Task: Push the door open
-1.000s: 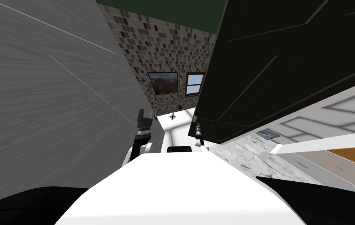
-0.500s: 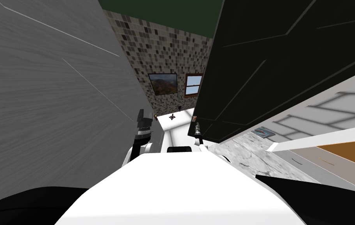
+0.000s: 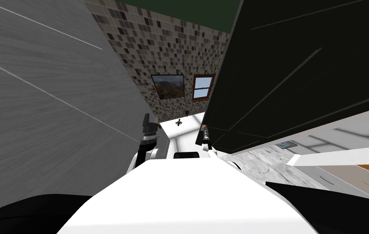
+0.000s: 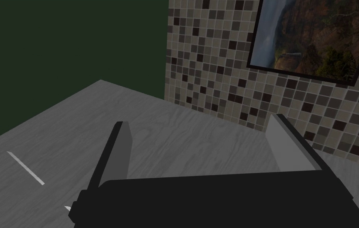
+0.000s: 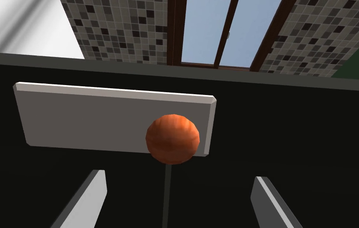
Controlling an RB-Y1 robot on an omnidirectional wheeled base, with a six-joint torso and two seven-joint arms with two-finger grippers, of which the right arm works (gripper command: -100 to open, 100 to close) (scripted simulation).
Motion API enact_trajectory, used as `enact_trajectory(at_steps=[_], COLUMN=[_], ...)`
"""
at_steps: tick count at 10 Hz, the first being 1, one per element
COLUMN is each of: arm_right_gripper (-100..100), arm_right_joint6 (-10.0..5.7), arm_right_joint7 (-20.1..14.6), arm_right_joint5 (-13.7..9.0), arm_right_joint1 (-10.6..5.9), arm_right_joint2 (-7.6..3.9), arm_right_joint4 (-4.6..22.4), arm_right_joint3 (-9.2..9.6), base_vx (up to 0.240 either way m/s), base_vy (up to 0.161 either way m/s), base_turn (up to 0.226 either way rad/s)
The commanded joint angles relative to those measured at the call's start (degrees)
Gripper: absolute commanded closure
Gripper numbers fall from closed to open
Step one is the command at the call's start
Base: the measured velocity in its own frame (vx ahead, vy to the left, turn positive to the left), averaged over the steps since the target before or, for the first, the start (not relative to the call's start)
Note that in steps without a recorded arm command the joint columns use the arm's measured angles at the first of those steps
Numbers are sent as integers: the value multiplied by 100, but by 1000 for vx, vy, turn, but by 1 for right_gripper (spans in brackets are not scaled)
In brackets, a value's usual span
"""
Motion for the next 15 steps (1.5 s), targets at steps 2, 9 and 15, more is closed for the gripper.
enact_trajectory(at_steps=[2, 9, 15], arm_right_gripper=[-100, 100, 100], arm_right_joint6=[-18, -2, -1], arm_right_joint7=[-3, 2, 115], arm_right_joint5=[-18, -14, -228], arm_right_joint1=[-23, -7, 10], arm_right_joint2=[83, 62, -106], arm_right_joint4=[38, 0, 12], arm_right_joint3=[-28, -21, -340], base_vx=[213, -1, 182], base_vy=[-62, 0, 21], base_turn=[22, 1, -37])
